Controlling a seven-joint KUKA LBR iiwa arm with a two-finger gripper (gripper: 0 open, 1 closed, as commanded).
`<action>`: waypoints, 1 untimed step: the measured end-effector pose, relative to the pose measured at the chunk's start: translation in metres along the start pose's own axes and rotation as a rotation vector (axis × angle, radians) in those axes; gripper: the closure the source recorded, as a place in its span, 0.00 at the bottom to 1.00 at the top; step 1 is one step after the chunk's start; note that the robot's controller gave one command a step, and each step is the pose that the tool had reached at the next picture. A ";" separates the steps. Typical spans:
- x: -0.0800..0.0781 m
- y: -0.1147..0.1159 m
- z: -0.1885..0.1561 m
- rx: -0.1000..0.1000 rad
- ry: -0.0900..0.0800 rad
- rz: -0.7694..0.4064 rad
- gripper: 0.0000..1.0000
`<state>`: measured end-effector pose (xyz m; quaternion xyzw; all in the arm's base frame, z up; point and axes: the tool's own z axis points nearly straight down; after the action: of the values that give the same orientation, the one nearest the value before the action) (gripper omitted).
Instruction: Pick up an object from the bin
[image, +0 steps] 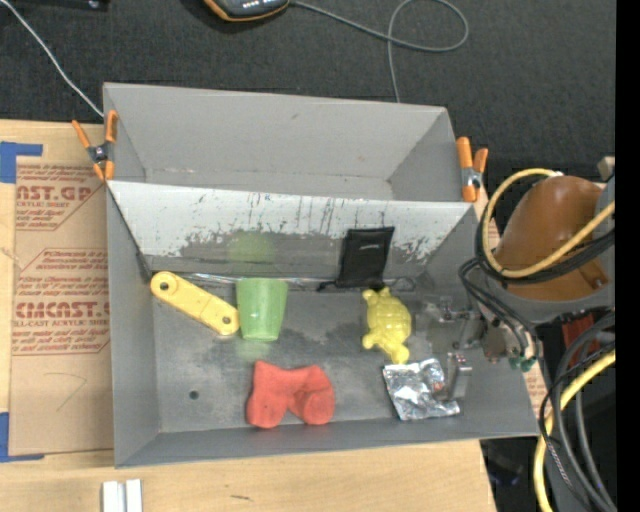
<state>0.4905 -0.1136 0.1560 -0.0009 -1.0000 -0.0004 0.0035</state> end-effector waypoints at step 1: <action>-0.002 0.001 -0.005 0.001 -0.008 -0.002 0.00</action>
Offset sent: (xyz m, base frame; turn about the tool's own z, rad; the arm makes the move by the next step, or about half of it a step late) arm -0.0069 0.0035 -0.0860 0.1880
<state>0.4923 -0.1129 0.1605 0.0003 -1.0000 0.0003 -0.0003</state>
